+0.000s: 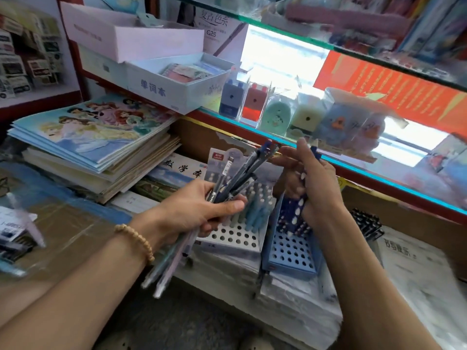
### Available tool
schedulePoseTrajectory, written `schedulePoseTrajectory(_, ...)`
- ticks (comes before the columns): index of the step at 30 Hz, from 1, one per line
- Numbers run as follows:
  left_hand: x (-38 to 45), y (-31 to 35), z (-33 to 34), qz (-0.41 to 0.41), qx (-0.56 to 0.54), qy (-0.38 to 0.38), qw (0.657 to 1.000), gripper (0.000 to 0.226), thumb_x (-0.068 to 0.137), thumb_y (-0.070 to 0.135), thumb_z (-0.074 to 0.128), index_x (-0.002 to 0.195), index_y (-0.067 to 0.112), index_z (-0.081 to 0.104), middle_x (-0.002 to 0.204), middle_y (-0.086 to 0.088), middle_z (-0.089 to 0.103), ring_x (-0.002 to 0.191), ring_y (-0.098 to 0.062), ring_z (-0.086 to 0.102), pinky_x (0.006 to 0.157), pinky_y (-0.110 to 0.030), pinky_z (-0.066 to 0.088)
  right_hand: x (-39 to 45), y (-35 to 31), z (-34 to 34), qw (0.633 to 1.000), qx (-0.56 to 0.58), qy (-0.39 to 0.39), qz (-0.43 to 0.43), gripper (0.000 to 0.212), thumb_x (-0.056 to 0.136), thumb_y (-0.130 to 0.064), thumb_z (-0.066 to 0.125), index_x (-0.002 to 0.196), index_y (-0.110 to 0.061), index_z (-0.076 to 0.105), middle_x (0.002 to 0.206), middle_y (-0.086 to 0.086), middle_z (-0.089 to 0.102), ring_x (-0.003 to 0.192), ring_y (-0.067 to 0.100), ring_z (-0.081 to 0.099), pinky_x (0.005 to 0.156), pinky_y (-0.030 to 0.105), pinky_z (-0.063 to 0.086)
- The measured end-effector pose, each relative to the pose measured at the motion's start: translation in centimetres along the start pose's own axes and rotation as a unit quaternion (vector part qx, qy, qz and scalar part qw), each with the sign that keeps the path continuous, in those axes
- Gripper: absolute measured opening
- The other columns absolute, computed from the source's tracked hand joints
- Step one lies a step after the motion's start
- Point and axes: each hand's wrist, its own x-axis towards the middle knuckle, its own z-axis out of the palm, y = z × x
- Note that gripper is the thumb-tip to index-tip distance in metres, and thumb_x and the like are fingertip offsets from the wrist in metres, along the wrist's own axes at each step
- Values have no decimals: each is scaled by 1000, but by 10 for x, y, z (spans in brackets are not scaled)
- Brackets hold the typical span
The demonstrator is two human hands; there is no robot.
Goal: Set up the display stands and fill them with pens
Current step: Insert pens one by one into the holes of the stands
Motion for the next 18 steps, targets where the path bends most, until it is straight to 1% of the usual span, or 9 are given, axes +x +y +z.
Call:
schedulePoseTrajectory(2, 1, 0, 4, -23, 35, -31, 999, 33, 85, 22, 67, 112, 3, 66, 55, 7, 54, 43, -5, 43, 42, -18, 37, -3, -4, -11, 999, 16, -29, 10, 49, 93, -47, 57, 107, -1, 68, 65, 3, 66, 36, 6, 32, 38, 19, 28)
schedulePoseTrajectory(3, 2, 0, 6, -32, 51, -45, 997, 29, 88, 20, 66, 111, 4, 66, 56, 7, 55, 44, -4, 44, 43, -18, 38, -6, -7, -15, 999, 0, -42, 13, 50, 89, -46, 61, 108, -1, 68, 59, 2, 59, 37, 7, 31, 39, 19, 27)
schedulePoseTrajectory(4, 4, 0, 8, -39, 66, -58, 995, 27, 89, 19, 66, 111, 4, 66, 57, 7, 55, 45, -4, 45, 44, -18, 39, -9, -8, -18, 998, -24, -54, 17, 47, 86, -42, 64, 107, 0, 69, 61, 5, 56, 38, 7, 32, 39, 19, 27)
schedulePoseTrajectory(6, 6, -2, 13, -44, 95, -75, 992, 24, 90, 19, 67, 110, 5, 67, 58, 7, 56, 47, -4, 46, 45, -20, 39, -13, -10, -21, 994, -81, -64, 25, 28, 88, -24, 68, 101, 1, 70, 71, 11, 60, 41, 9, 34, 39, 19, 28)
schedulePoseTrajectory(8, 9, -3, 20, -42, 110, -76, 990, 23, 90, 21, 68, 108, 8, 68, 59, 7, 55, 47, -6, 45, 45, -20, 39, -18, -12, -24, 989, -134, -50, 24, 14, 92, -14, 66, 96, -1, 71, 71, 9, 65, 41, 9, 40, 38, 17, 31)
schedulePoseTrajectory(11, 13, -5, 29, -33, 108, -64, 992, 24, 88, 23, 69, 107, 9, 69, 62, 5, 53, 50, -9, 44, 45, -21, 38, -20, -12, -35, 973, -231, -12, 5, 22, 92, -26, 68, 86, -6, 72, 61, -1, 66, 41, 2, 47, 43, 13, 37)
schedulePoseTrajectory(13, 16, -6, 35, -26, 105, -60, 992, 25, 88, 23, 69, 108, 8, 68, 61, 5, 52, 50, -10, 44, 46, -22, 38, -23, -12, -40, 962, -272, -13, -5, 30, 91, -30, 69, 83, -1, 71, 56, -5, 63, 41, 0, 47, 45, 11, 36)
schedulePoseTrajectory(15, 20, -7, 40, -20, 106, -57, 993, 26, 89, 25, 68, 110, 10, 67, 59, 6, 52, 50, -9, 44, 46, -21, 38, -24, -13, -46, 964, -264, -8, -17, 29, 91, -27, 69, 84, 1, 70, 58, -2, 62, 42, 0, 48, 45, 11, 36)
schedulePoseTrajectory(18, 26, -10, 48, -26, 101, -68, 992, 40, 83, 34, 67, 115, 10, 64, 58, 7, 52, 50, -8, 45, 46, -19, 39, -23, -15, -59, 977, -213, 23, -9, 22, 93, -28, 66, 82, -9, 70, 68, 12, 56, 45, 10, 38, 47, 22, 32)
